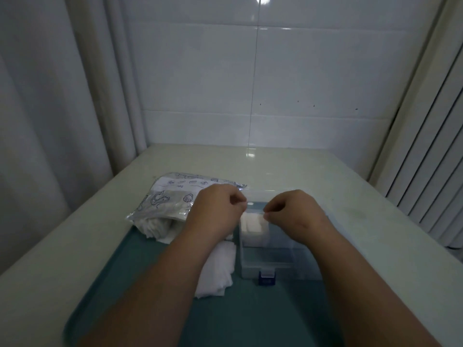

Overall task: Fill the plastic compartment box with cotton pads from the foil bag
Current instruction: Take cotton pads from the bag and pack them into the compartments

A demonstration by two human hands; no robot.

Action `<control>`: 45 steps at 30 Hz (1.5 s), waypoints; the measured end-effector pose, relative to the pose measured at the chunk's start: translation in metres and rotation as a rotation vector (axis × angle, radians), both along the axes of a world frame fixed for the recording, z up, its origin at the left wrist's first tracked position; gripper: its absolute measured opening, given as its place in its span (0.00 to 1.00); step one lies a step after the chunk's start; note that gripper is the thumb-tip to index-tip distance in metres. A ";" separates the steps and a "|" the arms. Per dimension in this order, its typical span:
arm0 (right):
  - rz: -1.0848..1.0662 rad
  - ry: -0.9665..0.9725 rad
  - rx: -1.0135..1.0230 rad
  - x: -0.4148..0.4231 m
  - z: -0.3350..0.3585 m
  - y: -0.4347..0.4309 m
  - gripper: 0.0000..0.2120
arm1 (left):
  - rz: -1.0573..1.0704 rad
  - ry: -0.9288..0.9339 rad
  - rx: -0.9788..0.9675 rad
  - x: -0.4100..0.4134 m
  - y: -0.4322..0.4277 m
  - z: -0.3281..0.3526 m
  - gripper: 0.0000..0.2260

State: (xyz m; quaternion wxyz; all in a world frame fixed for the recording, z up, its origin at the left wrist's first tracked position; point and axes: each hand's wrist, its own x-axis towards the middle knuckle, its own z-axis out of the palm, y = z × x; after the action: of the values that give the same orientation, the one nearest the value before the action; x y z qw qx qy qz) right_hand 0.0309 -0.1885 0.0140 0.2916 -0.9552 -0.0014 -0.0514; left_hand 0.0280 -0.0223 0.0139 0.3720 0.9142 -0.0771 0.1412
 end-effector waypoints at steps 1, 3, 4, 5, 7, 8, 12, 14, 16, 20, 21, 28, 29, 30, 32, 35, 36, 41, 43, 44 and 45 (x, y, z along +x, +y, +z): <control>0.004 -0.014 0.012 0.000 0.000 0.000 0.08 | -0.005 0.016 -0.067 0.001 0.004 0.002 0.03; 0.024 -0.027 0.024 -0.001 0.000 -0.001 0.08 | -0.025 0.048 -0.170 0.002 0.013 0.007 0.02; 0.036 -0.027 0.032 -0.001 -0.001 0.000 0.09 | -0.034 0.066 -0.209 0.001 0.018 0.010 0.02; 0.043 -0.030 0.041 -0.002 -0.001 0.000 0.09 | -0.042 0.082 -0.243 0.000 0.021 0.013 0.02; 0.052 -0.037 0.055 -0.004 0.000 0.001 0.08 | -0.057 0.097 -0.276 -0.003 0.028 0.017 0.01; 0.057 -0.042 0.058 -0.004 0.001 0.002 0.08 | -0.067 0.105 -0.271 -0.004 0.032 0.018 0.01; 0.097 -0.068 0.069 -0.008 0.001 0.010 0.06 | -0.097 0.136 -0.190 -0.011 0.045 0.019 0.03; 0.133 -0.066 0.065 -0.010 0.000 0.015 0.05 | -0.124 0.152 -0.064 -0.013 0.051 0.020 0.04; 0.174 -0.055 0.061 -0.012 0.000 0.020 0.04 | -0.153 0.187 0.101 -0.013 0.058 0.020 0.04; 0.241 -0.027 0.035 -0.016 0.000 0.027 0.05 | -0.243 0.283 0.352 -0.016 0.070 0.016 0.06; 0.254 -0.026 0.033 -0.016 0.000 0.028 0.06 | -0.269 0.301 0.408 -0.017 0.070 0.015 0.09; 0.355 -0.063 -0.029 -0.027 0.004 0.037 0.06 | -0.189 0.390 0.716 -0.022 0.068 0.008 0.26; 0.369 -0.053 -0.071 -0.029 0.004 0.040 0.06 | -0.182 0.409 0.722 -0.023 0.067 0.006 0.25; 0.379 -0.042 -0.123 -0.030 0.004 0.043 0.07 | -0.183 0.423 0.715 -0.023 0.066 0.005 0.23; 0.386 -0.030 -0.242 -0.033 0.006 0.047 0.10 | -0.197 0.441 0.695 -0.026 0.063 0.005 0.23; 0.397 -0.036 -0.375 -0.037 0.010 0.050 0.13 | -0.227 0.454 0.676 -0.025 0.062 0.005 0.20; 0.400 -0.034 -0.407 -0.037 0.010 0.051 0.14 | -0.228 0.464 0.675 -0.025 0.063 0.005 0.20; 0.413 0.031 -0.448 -0.037 0.009 0.053 0.16 | -0.255 0.478 0.660 -0.020 0.066 0.001 0.24; 0.437 0.072 -0.453 -0.037 0.009 0.053 0.18 | -0.267 0.492 0.631 -0.018 0.067 -0.002 0.24; 0.453 0.092 -0.453 -0.037 0.010 0.053 0.19 | -0.274 0.501 0.611 -0.017 0.067 -0.004 0.24; 0.468 0.106 -0.454 -0.038 0.009 0.054 0.21 | -0.282 0.507 0.593 -0.017 0.068 -0.005 0.24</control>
State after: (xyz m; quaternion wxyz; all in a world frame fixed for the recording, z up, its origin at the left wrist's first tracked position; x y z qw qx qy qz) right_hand -0.0071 -0.1344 0.0234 0.0749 -0.9709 -0.2171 0.0684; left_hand 0.0115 0.0456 0.0086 0.1153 0.9681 -0.1448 -0.1691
